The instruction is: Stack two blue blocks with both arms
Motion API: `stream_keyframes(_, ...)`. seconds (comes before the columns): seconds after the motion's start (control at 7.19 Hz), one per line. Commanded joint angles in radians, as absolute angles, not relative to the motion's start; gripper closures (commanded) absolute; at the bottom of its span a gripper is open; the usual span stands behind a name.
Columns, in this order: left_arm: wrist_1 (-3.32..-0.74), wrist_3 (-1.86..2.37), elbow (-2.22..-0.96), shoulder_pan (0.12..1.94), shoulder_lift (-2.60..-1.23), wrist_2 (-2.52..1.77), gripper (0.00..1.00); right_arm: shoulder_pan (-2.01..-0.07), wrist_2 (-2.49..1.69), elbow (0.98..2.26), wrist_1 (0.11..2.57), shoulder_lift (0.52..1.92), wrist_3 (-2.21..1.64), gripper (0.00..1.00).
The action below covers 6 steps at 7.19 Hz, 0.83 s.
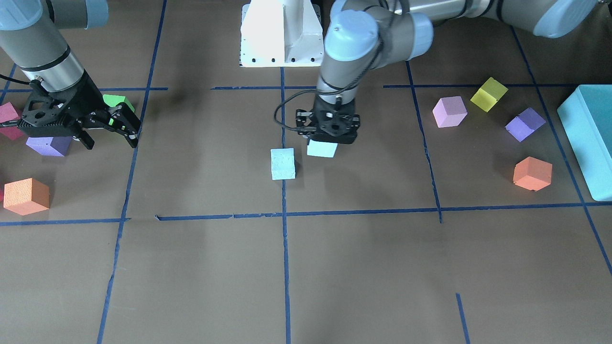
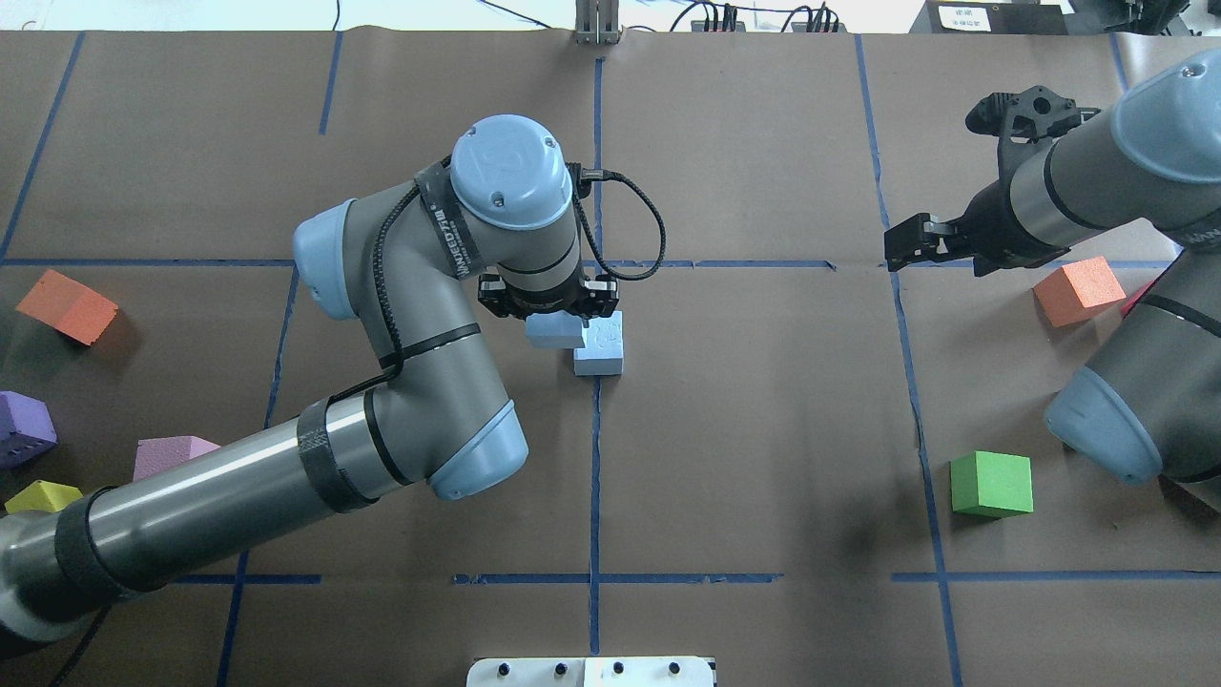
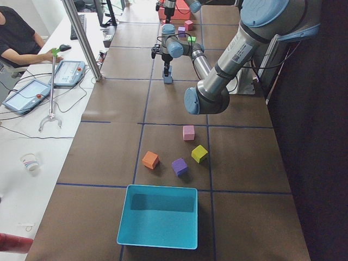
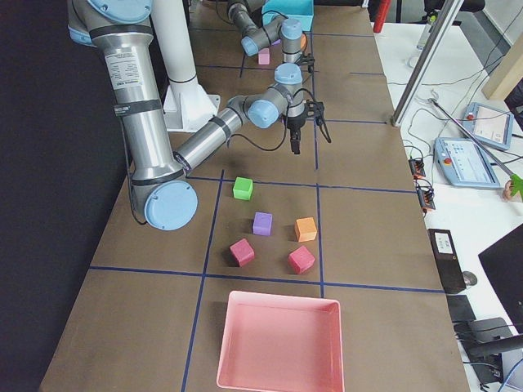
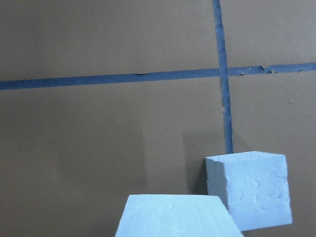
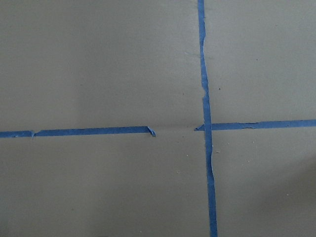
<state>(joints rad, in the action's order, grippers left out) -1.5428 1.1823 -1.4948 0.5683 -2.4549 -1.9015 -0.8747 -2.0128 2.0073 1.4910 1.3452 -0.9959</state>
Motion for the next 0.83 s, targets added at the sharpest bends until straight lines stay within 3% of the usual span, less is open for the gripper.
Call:
stream_keyframes(0.0,-1.536,1.226,-1.427,0.56,-2.508,-1.901,0.87,-0.868,-2.011,2.005,1.491,1.345,-0.997,0.0)
stream_keyframes(0.7,-1.496,1.213,-1.365,0.532,-2.554,-1.899,0.86,-0.864,-2.01,1.993,1.491,1.345,-0.999,0.0)
